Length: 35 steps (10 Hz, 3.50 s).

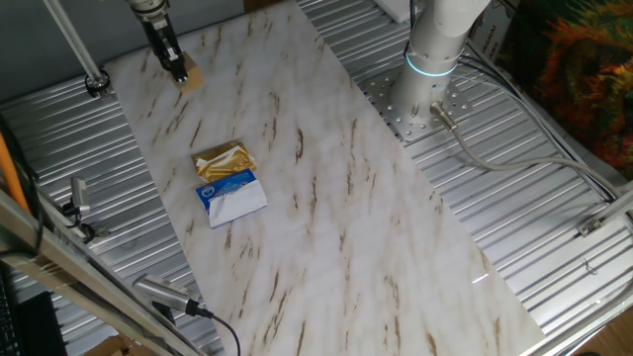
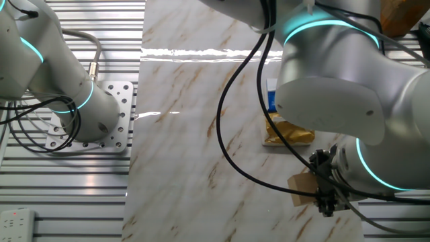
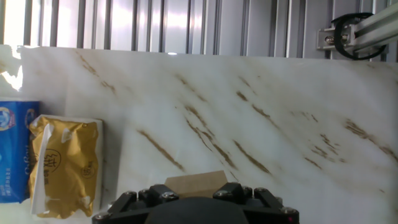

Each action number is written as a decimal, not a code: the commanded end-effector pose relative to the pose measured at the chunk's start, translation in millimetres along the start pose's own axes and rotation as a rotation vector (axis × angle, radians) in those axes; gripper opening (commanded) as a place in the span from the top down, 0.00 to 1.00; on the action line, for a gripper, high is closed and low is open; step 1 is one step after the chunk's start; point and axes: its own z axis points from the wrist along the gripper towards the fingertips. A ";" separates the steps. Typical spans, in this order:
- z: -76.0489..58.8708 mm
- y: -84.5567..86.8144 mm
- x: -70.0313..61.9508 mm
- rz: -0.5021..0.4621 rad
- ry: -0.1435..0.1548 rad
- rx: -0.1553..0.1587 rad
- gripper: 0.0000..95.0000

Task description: Pick up the small block on the left and move it to the right

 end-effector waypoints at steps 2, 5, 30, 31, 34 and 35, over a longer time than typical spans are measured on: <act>0.0 0.1 0.3 0.000 0.000 0.000 1.00; -30.9 182.6 -73.5 0.135 -0.003 -0.004 1.00; -26.8 181.7 -74.6 0.131 -0.003 0.003 1.00; -26.8 181.7 -74.6 0.091 -0.012 0.008 1.00; -26.8 181.7 -74.6 -0.014 -0.047 0.010 1.00; -26.8 181.7 -74.6 -0.051 -0.053 0.011 1.00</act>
